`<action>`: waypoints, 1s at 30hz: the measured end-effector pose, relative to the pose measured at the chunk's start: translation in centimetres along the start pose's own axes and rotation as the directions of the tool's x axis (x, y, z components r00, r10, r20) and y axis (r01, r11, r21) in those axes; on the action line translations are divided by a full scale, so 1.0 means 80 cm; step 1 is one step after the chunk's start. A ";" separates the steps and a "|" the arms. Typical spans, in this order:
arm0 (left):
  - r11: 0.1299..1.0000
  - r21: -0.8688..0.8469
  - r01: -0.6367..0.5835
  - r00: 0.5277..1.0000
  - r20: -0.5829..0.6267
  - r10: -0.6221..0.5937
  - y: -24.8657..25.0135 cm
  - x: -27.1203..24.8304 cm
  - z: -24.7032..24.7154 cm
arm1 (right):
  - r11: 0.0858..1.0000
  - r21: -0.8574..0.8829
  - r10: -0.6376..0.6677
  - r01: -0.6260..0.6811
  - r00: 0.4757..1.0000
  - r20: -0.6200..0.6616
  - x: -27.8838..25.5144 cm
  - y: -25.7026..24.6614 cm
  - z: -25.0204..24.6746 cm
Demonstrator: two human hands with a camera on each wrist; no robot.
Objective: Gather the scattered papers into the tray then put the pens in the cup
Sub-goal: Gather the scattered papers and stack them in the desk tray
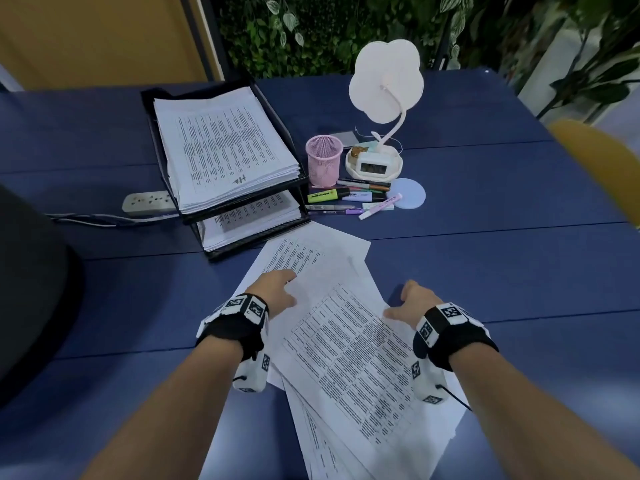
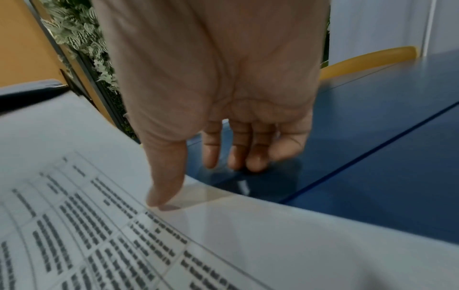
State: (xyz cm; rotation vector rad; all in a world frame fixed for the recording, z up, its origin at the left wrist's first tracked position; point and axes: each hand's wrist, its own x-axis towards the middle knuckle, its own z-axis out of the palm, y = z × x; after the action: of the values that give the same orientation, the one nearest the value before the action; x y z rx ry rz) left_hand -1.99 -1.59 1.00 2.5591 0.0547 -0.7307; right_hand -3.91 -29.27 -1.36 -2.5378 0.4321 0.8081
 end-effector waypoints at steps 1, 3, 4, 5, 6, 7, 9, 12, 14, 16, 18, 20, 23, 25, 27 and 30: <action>1.000 -0.012 -0.011 1.000 -0.017 0.011 0.001 0.000 -0.003 | 1.000 0.024 -0.020 0.020 1.000 -0.007 0.000 0.000 -0.001; 0.998 -0.044 -0.046 0.998 -0.048 0.044 0.000 0.002 -0.009 | 0.992 0.087 -0.093 0.096 0.995 -0.039 0.005 -0.001 -0.001; 0.995 -0.070 -0.075 0.996 -0.058 0.071 0.001 0.003 -0.012 | 0.982 0.136 -0.128 0.134 0.990 -0.055 0.008 -0.002 -0.001; 0.990 -0.094 -0.103 0.992 -0.076 0.096 0.003 0.004 -0.015 | 0.963 0.211 -0.155 0.165 0.986 -0.066 0.008 -0.006 -0.002; 0.984 -0.112 -0.136 0.986 -0.113 0.124 0.007 0.003 -0.018 | 0.934 0.302 -0.175 0.190 0.981 -0.078 0.007 -0.010 -0.003; 0.978 -0.137 -0.155 0.977 -0.167 0.131 0.010 0.004 -0.020 | 0.899 0.387 -0.187 0.206 0.978 -0.088 0.005 -0.013 -0.006; 0.977 -0.117 -0.177 0.932 -0.339 0.129 0.016 0.004 -0.023 | 0.814 0.529 -0.216 0.240 0.970 -0.108 0.001 -0.018 -0.015; 0.968 -0.213 -0.133 0.810 -0.587 -0.017 0.017 0.002 -0.023 | 0.713 0.647 -0.221 0.271 0.962 -0.159 0.004 -0.013 -0.029; 0.828 -0.535 -0.166 0.844 -0.511 -0.161 0.019 -0.002 -0.024 | 0.615 0.738 -0.201 0.277 0.960 -0.193 0.005 -0.010 -0.037; 0.653 -0.740 -0.161 0.918 -0.355 -0.176 0.025 -0.005 -0.020 | 0.489 0.819 -0.204 0.300 0.952 -0.227 0.000 -0.017 -0.044; 0.598 -0.785 -0.162 0.961 -0.263 -0.085 0.041 -0.015 -0.021 | 0.397 0.860 -0.215 0.321 0.943 -0.253 -0.006 -0.029 -0.052; 0.605 -0.771 -0.201 0.952 -0.299 -0.064 0.057 -0.024 -0.024 | 0.373 0.852 -0.228 0.366 0.927 -0.299 -0.011 -0.045 -0.060; 0.647 -0.709 -0.281 0.880 -0.459 -0.120 0.070 -0.025 -0.043 | 0.381 0.792 -0.244 0.478 0.878 -0.412 -0.023 -0.070 -0.078; 0.645 -0.674 -0.359 0.831 -0.546 -0.108 0.078 -0.028 -0.060 | 0.355 0.755 -0.240 0.551 0.834 -0.496 -0.036 -0.087 -0.094; 0.597 -0.648 -0.473 0.778 -0.625 -0.063 0.084 -0.031 -0.073 | 0.314 0.724 -0.236 0.614 0.789 -0.567 -0.044 -0.101 -0.105; 0.496 -0.638 -0.589 0.734 -0.679 -0.002 0.095 -0.037 -0.082 | 0.307 0.678 -0.265 0.668 0.744 -0.613 -0.050 -0.113 -0.110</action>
State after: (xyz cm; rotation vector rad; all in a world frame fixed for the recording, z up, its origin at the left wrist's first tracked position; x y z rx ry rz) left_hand -0.05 -5.12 10.67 1.6425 0.1030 0.2990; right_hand 0.84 -25.23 10.32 -1.5894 0.0918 -0.2186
